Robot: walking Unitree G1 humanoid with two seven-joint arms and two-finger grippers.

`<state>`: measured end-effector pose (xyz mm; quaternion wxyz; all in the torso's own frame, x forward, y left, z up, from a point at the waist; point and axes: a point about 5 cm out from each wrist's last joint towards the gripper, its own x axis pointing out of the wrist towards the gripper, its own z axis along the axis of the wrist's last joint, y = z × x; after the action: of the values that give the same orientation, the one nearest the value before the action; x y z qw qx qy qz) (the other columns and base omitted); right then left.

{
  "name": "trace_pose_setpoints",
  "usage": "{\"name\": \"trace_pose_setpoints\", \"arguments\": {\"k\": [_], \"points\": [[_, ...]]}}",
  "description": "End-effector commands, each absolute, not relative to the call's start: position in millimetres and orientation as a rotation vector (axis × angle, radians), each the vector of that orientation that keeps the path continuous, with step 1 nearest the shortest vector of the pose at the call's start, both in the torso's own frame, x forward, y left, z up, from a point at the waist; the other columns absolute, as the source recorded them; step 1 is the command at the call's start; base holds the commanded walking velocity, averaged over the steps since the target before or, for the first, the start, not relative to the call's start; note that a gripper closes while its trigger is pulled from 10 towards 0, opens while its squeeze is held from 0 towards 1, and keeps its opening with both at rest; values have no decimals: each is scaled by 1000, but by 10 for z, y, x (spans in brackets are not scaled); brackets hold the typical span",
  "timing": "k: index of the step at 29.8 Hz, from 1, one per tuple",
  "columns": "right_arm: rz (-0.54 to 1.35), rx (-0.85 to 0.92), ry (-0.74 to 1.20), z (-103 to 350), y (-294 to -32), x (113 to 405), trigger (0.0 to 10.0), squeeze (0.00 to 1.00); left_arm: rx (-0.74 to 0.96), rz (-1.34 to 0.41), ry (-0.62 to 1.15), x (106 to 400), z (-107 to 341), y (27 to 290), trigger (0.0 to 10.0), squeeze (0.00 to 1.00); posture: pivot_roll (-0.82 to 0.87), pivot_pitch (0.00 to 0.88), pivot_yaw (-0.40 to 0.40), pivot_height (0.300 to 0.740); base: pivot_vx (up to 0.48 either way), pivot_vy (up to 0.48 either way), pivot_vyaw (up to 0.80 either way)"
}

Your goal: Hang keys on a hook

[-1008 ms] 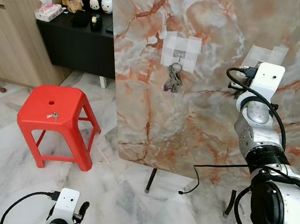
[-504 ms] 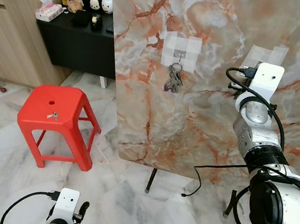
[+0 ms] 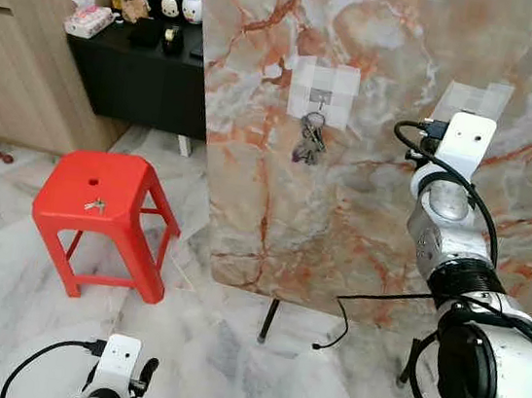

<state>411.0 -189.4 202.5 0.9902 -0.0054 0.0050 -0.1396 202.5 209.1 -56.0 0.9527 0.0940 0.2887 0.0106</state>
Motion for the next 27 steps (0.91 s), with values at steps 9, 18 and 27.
{"name": "trace_pose_setpoints", "arguments": {"k": [9,18,27], "points": [[-255,-63,100,1438,-1872,3822,10000,0,214,15,618,1951,-605,2111,10000,0,17,73,-24,740,0,0,0],[-217,-146,439,212,-2056,2950,10000,0,208,34,632,1893,-627,2154,10000,0,-9,74,-25,740,0,0,0],[-271,-122,838,-544,-2139,2257,10000,0,193,90,692,1874,-640,2298,10000,0,-27,45,-15,740,0,0,0]]}}
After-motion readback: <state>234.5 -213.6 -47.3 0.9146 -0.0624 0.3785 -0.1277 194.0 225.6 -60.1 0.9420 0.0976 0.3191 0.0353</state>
